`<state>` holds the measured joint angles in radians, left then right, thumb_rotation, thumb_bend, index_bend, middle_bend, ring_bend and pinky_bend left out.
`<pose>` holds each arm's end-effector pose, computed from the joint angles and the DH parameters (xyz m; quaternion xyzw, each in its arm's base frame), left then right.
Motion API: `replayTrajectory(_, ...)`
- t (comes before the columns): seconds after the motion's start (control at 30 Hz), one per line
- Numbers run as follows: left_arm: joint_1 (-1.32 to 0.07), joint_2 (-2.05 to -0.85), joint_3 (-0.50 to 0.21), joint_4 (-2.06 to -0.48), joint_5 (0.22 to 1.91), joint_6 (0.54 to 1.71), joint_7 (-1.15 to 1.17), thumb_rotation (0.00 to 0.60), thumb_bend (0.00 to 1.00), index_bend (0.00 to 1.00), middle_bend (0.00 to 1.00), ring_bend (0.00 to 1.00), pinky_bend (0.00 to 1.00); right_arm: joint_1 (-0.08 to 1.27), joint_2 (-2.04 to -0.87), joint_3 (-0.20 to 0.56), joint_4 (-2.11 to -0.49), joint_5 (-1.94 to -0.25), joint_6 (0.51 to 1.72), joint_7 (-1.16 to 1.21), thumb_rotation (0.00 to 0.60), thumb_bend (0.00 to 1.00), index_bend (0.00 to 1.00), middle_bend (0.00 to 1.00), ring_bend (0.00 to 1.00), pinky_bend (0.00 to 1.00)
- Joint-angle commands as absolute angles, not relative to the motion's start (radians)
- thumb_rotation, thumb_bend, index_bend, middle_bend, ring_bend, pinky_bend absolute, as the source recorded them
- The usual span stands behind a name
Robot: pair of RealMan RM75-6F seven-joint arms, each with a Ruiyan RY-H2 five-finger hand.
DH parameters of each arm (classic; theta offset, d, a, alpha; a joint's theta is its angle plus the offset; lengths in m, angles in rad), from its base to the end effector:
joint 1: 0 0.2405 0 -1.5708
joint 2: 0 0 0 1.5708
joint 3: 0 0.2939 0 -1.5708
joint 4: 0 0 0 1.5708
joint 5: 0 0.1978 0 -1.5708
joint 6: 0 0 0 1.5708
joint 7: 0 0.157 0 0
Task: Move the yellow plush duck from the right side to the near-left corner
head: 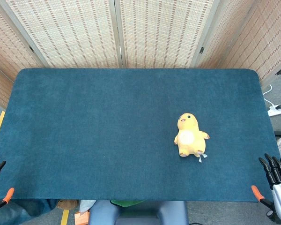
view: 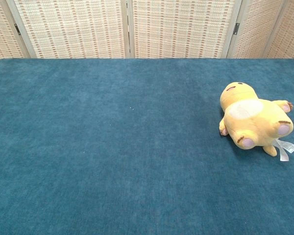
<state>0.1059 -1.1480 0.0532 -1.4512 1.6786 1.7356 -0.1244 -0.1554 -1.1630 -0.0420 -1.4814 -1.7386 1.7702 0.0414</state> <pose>-0.3592 0.1072 0.1979 -0.5889 -0.3664 -0.4101 0.5923 -0.3476 -0.0918 0.1926 0.5919 -0.3468 0.4102 0.6008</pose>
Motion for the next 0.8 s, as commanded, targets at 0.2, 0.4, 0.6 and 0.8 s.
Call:
replayTrajectory(0.2, 0.101, -1.150, 0.048, -1.458, 1.675, 1.725, -0.104, 0.600, 0.33, 0.02, 0.00, 0.00, 0.15, -0.105, -1.162, -0.034, -1.478, -1.720, 1.677, 0.034, 0.600, 0.24, 0.00, 0.00, 0.00, 0.00)
replayTrajectory(0.4, 0.087, -1.142, 0.039, -1.459, 1.658, 1.701, -0.117, 0.600, 0.33, 0.02, 0.00, 0.00, 0.15, 0.052, -1.115, 0.002, -1.571, -1.689, 1.439, 0.019, 0.600, 0.24, 0.00, 0.00, 0.00, 0.00)
replayTrajectory(0.6, 0.083, -1.137, 0.035, -1.462, 1.625, 1.671, -0.128, 0.600, 0.33, 0.02, 0.00, 0.00, 0.15, 0.222, -1.128, 0.056, -1.653, -1.616, 1.182, -0.080, 0.600, 0.24, 0.00, 0.00, 0.00, 0.00)
replayTrajectory(0.8, 0.083, -1.134, 0.029, -1.455, 1.608, 1.665, -0.144, 0.600, 0.33, 0.02, 0.00, 0.00, 0.15, 0.368, -1.199, 0.108, -1.652, -1.486, 0.962, -0.185, 0.600, 0.24, 0.00, 0.00, 0.00, 0.00)
